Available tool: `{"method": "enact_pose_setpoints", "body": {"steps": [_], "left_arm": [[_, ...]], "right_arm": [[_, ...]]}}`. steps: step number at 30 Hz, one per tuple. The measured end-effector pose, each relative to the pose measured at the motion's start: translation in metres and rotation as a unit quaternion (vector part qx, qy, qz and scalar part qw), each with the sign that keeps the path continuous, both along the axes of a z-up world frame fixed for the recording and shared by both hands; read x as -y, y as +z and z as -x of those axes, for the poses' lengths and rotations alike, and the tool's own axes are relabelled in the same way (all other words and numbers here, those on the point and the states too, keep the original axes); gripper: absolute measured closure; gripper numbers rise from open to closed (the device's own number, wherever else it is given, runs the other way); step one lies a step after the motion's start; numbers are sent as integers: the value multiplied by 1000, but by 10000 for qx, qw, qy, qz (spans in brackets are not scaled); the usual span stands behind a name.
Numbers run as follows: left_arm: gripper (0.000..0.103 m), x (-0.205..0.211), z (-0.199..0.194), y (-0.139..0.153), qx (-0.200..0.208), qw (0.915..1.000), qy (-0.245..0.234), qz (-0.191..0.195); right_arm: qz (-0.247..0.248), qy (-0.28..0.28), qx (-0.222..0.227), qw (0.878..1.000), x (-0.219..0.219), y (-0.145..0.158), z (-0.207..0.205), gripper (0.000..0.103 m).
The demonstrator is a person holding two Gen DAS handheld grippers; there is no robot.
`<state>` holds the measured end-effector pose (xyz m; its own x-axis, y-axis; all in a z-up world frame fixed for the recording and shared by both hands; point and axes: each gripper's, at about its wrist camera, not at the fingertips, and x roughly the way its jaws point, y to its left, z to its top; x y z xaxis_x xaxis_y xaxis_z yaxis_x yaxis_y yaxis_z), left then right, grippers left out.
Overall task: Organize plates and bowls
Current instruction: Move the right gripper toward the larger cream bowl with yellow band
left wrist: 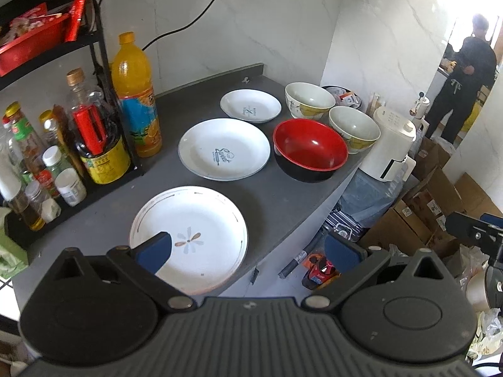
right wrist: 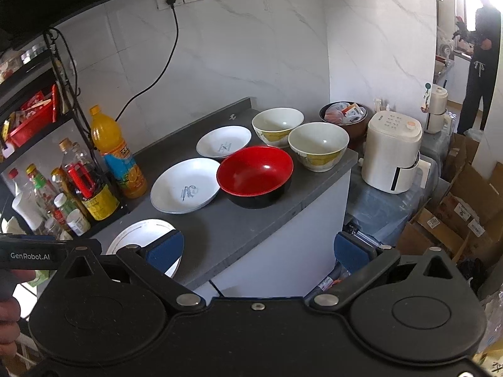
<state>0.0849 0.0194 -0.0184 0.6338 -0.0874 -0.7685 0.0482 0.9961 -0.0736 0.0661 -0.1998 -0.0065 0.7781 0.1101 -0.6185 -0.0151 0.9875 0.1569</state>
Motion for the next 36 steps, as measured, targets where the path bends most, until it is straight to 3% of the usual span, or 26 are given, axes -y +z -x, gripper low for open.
{"method": "enact_pose_setpoints", "body": {"steps": [13,18,27,36], "left_arm": [[0,-15,-67,-1,208,9945,-996,-232],[0,-12,-86,-3,234,9918,-1253,-61],[2,9,-112,-5,211,9879,-1504,311],[3,53,-150,-10,356,9871,-1533,292]], "right_arm": [[-190,-792,41,9967,-16,-1,-42,0],[-146,-972,69,9951,-17,1,-53,0],[-135,-1081,18,9940,-3,-4,-77,2],[-187,-1009,108,9947,34,-14,-118,6]]}}
